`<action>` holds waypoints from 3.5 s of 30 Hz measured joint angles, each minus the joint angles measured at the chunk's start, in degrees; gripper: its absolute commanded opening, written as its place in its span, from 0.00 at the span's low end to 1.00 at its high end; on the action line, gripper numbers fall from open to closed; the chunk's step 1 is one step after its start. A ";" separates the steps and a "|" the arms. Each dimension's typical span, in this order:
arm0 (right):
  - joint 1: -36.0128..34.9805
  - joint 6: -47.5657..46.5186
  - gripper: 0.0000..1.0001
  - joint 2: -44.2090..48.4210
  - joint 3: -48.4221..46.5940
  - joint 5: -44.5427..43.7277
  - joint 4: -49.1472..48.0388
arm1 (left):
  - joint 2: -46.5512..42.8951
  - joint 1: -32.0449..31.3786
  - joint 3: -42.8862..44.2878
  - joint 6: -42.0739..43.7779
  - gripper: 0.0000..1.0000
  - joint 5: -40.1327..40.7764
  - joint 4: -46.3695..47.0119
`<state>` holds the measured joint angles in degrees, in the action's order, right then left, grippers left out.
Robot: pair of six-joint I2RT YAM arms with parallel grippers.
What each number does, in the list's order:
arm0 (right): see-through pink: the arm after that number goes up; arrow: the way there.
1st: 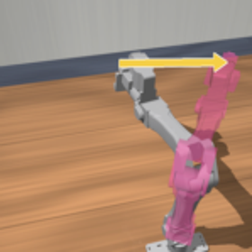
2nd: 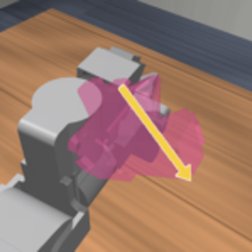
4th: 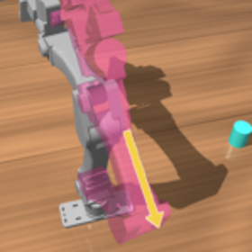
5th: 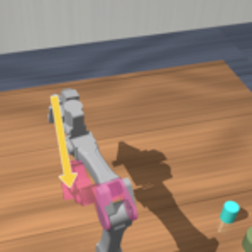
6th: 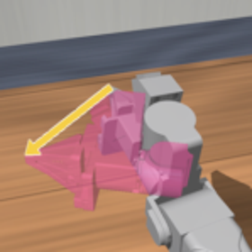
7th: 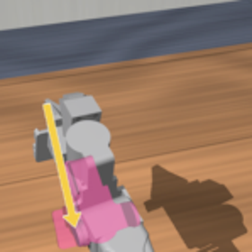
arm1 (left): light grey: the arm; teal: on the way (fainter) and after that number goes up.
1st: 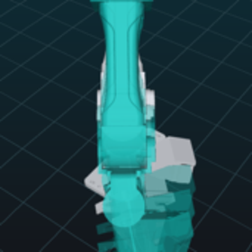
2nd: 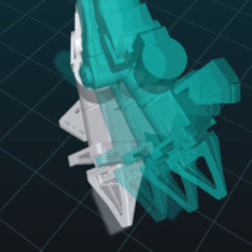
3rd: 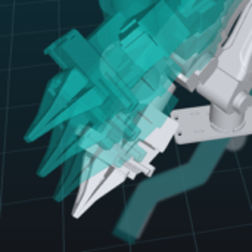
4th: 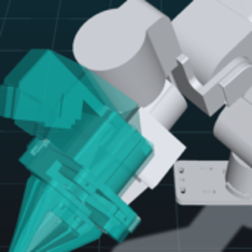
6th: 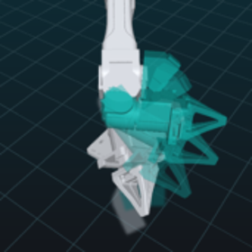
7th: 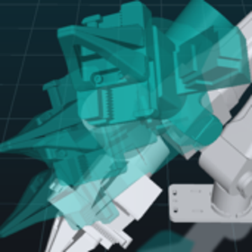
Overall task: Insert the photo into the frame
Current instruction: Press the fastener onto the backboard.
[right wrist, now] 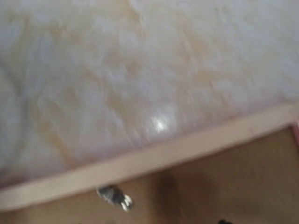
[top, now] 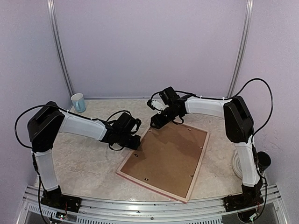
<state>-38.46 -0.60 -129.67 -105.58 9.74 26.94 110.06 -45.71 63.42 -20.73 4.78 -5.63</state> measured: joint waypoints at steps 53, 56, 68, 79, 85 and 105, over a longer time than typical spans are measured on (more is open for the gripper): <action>4.90 31.34 0.00 -10.56 -5.81 22.36 -3.41 | 7.69 4.24 6.25 -0.28 0.29 -8.04 6.93; 4.90 31.12 0.00 -10.93 -6.54 22.47 -2.54 | 7.80 4.15 6.36 -0.48 0.27 -7.69 6.97; 4.90 28.28 0.00 -10.08 -2.73 24.83 -6.58 | 8.22 4.15 6.38 -1.18 0.27 -7.30 8.07; 4.87 22.05 0.00 -10.05 -2.67 25.57 -6.69 | 8.52 4.15 6.51 -1.84 0.27 -7.19 8.68; 4.76 15.91 0.00 -11.50 -7.32 27.28 0.37 | 9.05 4.07 7.17 -1.99 0.27 -7.28 8.68; 4.09 6.88 0.08 -9.97 -8.94 30.12 8.81 | 9.14 4.04 8.46 -2.12 0.32 -6.25 6.71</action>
<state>-34.37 6.28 -139.63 -114.52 39.86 35.75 119.20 -41.67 71.88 -22.85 -1.48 1.08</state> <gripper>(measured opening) 0.020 0.306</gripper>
